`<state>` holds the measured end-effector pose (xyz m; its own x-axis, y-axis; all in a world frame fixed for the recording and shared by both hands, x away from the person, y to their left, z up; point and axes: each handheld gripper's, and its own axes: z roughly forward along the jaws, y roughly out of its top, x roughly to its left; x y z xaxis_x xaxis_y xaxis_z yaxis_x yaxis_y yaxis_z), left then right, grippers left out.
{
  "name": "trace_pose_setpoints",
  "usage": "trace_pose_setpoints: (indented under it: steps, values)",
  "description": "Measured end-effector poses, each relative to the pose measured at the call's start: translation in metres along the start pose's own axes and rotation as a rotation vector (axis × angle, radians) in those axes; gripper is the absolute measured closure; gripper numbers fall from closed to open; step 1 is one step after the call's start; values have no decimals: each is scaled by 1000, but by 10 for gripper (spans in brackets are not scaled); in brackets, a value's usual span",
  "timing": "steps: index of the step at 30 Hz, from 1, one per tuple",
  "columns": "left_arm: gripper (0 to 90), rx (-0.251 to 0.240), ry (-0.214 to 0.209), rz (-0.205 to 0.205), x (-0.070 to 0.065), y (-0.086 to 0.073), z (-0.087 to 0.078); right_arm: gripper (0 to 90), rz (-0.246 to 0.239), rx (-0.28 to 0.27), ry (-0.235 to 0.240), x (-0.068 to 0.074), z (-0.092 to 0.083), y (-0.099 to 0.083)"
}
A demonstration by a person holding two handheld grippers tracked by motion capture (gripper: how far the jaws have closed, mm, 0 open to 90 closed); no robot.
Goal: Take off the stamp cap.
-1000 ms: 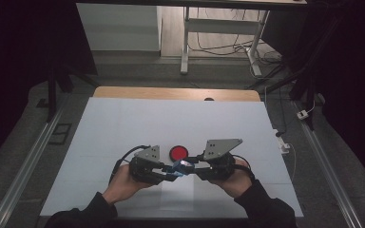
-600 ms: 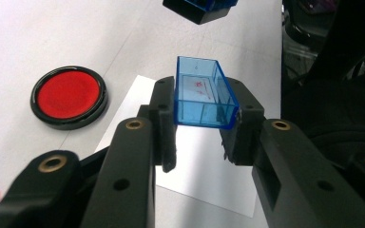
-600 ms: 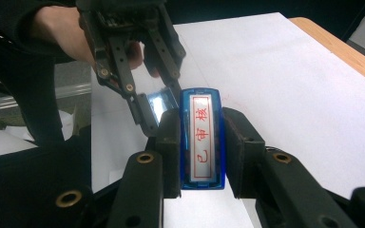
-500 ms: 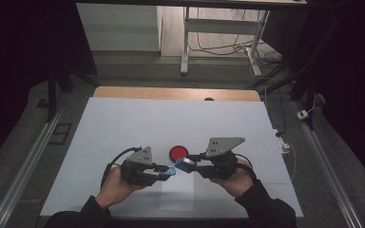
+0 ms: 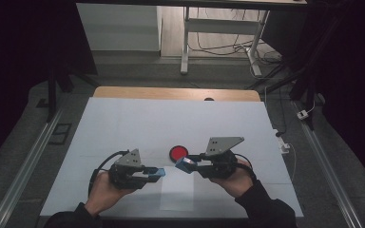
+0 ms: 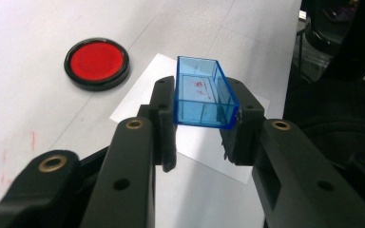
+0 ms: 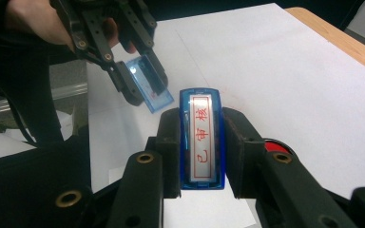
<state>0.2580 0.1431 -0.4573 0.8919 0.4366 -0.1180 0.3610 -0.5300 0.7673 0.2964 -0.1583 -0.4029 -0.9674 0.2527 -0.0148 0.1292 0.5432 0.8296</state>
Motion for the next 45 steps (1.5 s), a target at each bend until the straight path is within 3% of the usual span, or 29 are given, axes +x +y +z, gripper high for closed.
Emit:
trace_pose_setpoints:
  steps: [7, 20, 35, 40, 45]
  values:
    - [691, -24, 13, -43, 0, -15, -16, 701, 10, 6, -5, -1, 0, 0]
    - [690, -57, 82, -127, -1, -47, -44, 701, 22, 19, -15, -2, 1, -2]
    - [689, -53, 182, -190, -8, -80, -67, 701, 50, 26, -32, -4, 3, -5]
    - [689, -37, 224, -204, -11, -86, -72, 701, 53, 32, -41, -5, 4, -6]
    - [689, -26, 236, -219, -11, -90, -75, 701, 59, 36, -48, -5, 4, -6]
